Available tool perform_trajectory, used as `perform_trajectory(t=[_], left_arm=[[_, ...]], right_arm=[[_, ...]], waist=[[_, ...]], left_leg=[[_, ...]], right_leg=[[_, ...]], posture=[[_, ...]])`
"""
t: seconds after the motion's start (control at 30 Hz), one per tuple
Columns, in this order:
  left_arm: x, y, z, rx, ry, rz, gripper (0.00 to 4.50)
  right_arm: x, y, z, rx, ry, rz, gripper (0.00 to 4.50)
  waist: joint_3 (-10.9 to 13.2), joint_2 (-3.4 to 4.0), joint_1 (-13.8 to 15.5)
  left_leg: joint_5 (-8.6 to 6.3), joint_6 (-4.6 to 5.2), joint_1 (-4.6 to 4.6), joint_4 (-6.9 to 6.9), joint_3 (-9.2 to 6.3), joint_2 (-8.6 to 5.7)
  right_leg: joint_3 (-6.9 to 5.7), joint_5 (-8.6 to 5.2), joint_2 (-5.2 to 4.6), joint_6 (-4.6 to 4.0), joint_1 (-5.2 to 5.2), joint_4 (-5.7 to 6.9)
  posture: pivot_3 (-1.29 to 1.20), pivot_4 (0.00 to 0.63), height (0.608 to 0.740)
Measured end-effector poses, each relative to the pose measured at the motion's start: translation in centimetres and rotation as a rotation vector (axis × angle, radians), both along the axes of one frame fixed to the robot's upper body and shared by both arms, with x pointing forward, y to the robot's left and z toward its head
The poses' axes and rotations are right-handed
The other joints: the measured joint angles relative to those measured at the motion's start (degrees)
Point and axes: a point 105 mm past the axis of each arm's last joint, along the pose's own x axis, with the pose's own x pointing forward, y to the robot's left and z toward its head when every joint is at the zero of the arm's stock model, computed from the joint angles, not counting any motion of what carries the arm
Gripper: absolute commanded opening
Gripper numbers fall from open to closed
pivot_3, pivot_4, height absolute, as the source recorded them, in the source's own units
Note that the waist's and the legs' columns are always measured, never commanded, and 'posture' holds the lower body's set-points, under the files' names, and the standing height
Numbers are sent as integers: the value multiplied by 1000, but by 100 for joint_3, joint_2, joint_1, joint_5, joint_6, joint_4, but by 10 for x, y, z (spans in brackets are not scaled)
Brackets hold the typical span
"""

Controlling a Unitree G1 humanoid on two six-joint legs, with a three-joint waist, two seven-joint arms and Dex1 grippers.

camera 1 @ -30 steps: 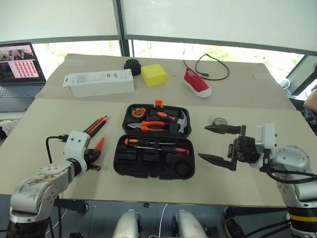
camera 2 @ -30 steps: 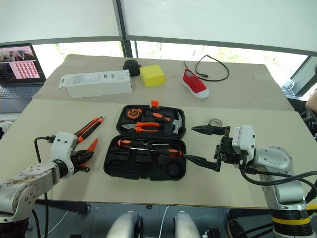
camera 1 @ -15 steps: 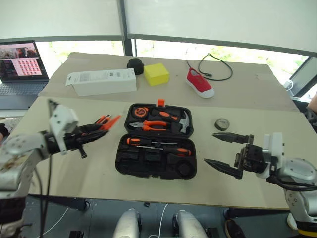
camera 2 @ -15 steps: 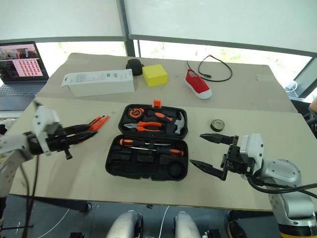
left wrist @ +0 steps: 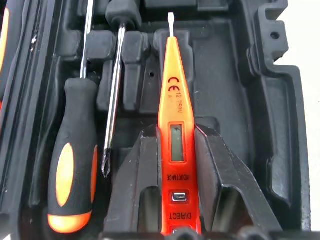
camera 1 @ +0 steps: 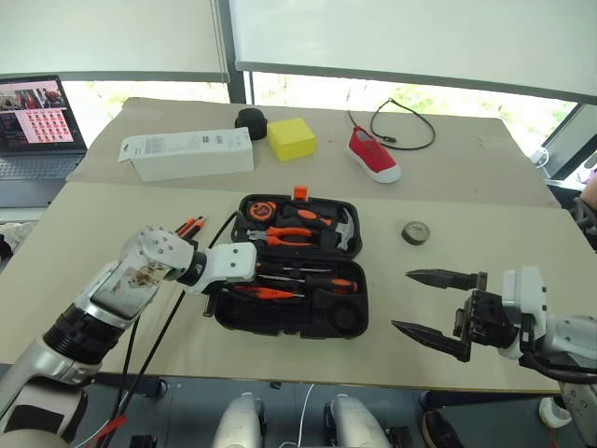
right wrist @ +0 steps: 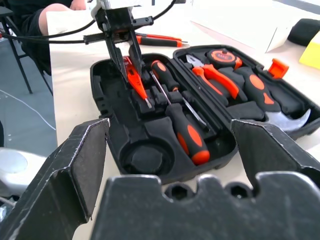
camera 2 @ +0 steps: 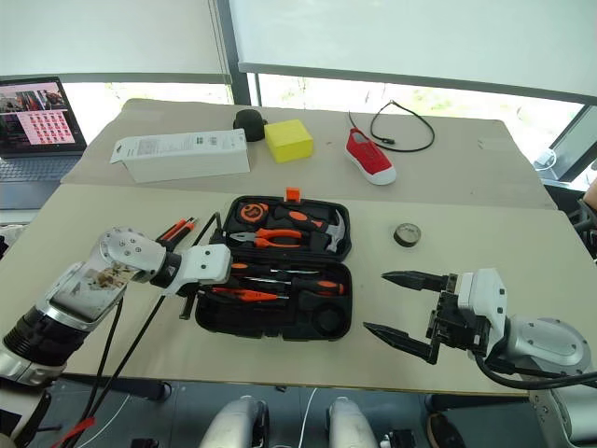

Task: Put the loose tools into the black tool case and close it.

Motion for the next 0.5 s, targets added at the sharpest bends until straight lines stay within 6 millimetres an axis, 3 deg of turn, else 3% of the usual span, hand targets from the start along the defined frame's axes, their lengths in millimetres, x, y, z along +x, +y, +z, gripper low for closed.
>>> perform_trajectory(t=[0.5], left_arm=[[8,-5,-2,82,-58,-8,465]], right_arm=[[0,4,-1,8,12,-36,4500]], waist=[[-1,1,21]], left_leg=[[0,0,2,28,-4,1]], right_leg=[[-1,0,1,1,8,14]], posture=[[0,150,740]])
